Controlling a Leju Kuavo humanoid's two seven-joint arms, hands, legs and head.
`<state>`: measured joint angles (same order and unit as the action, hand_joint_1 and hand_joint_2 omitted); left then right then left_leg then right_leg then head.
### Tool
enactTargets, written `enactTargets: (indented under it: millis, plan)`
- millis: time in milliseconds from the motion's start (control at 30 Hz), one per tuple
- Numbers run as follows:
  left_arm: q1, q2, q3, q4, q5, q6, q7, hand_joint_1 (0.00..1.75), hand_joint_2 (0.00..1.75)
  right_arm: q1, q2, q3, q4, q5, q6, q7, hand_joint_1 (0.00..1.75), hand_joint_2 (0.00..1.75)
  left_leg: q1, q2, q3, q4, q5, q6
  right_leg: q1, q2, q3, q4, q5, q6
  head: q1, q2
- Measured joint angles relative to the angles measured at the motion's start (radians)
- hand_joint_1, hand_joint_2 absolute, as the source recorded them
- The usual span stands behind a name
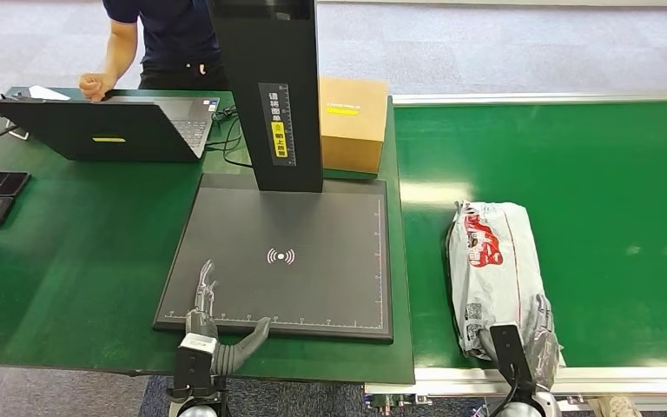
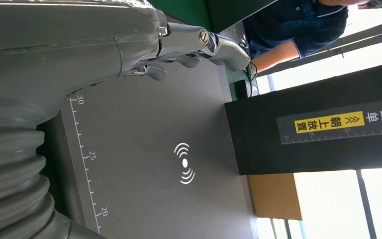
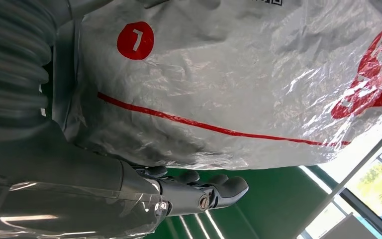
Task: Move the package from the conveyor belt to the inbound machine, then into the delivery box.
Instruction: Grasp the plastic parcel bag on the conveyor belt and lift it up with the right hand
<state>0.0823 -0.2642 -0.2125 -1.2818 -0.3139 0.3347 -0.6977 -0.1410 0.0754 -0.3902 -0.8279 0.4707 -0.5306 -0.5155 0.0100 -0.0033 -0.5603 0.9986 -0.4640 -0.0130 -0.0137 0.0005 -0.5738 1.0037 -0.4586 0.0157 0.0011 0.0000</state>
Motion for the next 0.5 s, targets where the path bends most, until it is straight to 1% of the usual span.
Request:
enactTargets:
  millis: [433, 500]
  plan:
    - [0.000, 0.000, 0.000, 0.001, -0.004, 0.008, 0.001, 0.00, 1.75, 0.000, 0.018, 0.024, 0.028, -0.036, 0.008, -0.012, 0.00, 1.75, 0.000, 0.000, 0.000, 0.000, 0.000, 0.000, 0.000, 0.000, 0.000, 0.000, 0.000, 0.000, 0.000, 0.000]
    - [0.000, 0.000, 0.000, 0.002, -0.004, 0.009, 0.002, 0.00, 1.75, 0.001, 0.021, 0.026, 0.028, -0.042, 0.010, -0.014, 0.05, 1.75, 0.000, 0.000, 0.000, 0.000, 0.000, 0.000, 0.000, 0.000, 0.000, 0.000, 0.000, 0.000, 0.000, 0.000]
